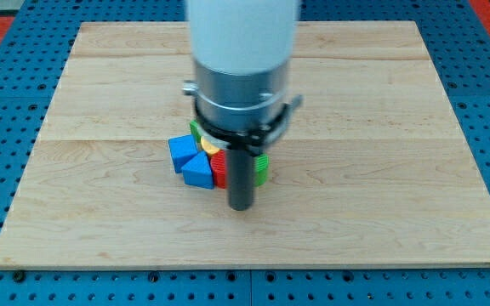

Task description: Place the green star to the top center of the board

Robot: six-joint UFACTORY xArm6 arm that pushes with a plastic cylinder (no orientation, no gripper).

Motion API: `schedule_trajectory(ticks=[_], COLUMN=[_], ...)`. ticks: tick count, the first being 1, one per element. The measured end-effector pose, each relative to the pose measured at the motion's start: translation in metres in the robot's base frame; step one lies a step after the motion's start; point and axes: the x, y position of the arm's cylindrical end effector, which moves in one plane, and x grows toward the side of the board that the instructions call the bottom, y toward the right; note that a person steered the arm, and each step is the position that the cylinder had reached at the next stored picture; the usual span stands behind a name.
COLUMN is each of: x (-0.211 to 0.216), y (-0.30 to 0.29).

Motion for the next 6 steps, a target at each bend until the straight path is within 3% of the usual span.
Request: schedule_trajectory(ticks=[3, 4, 5, 6], x=[-0.147, -0.217, -0.238, -0.235], y=[-0.038, -0.049, -0.045, 0.005])
